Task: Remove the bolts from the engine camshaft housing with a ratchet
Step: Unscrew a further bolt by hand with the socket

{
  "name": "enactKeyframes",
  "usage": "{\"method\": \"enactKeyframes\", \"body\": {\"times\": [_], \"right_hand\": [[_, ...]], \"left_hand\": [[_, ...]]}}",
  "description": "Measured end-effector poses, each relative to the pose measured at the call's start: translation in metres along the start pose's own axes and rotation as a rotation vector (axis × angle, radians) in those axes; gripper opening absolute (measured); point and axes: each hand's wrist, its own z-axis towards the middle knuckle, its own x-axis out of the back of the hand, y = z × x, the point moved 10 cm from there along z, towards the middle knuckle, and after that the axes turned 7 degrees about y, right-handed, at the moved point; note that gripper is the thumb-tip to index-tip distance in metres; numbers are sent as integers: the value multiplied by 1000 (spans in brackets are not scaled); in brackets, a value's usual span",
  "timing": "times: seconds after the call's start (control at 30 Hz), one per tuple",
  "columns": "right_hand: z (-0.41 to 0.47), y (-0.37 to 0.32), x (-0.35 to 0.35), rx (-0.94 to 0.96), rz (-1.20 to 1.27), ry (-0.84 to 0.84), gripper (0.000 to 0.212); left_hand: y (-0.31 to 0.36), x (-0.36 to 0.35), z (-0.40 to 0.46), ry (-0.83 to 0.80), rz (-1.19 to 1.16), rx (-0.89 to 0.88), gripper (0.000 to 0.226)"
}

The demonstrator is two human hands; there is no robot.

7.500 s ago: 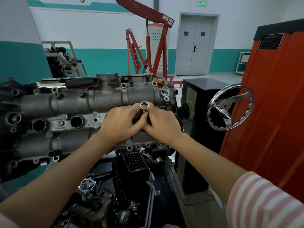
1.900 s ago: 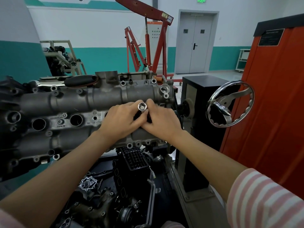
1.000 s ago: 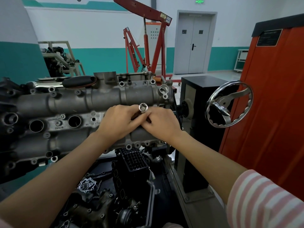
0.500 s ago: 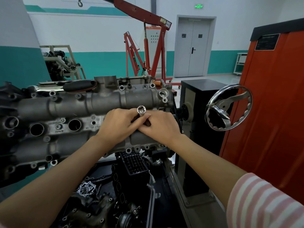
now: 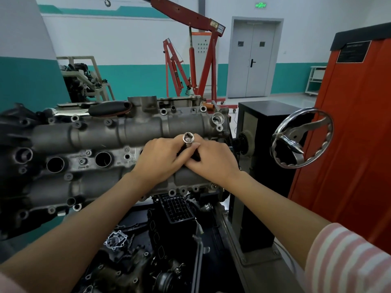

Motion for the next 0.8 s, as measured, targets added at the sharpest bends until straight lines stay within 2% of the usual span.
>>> {"method": "enactKeyframes", "body": {"times": [0.17, 0.3, 0.57, 0.7, 0.8], "right_hand": [[0, 1, -1, -3, 30, 8, 25], [0, 0, -3, 16, -16, 5, 24], [-1, 0, -1, 14, -37, 16, 29], [0, 1, -2, -15, -7, -3, 28], [0, 3, -1, -26, 24, -8, 22]], "left_hand": [[2, 1, 1, -9, -20, 1, 33], [-1, -4, 0, -44, 22, 12, 54], [2, -5, 0, -66, 41, 3, 29], [4, 0, 0, -18, 1, -9, 45], [1, 0, 0, -11, 12, 13, 41]]}}
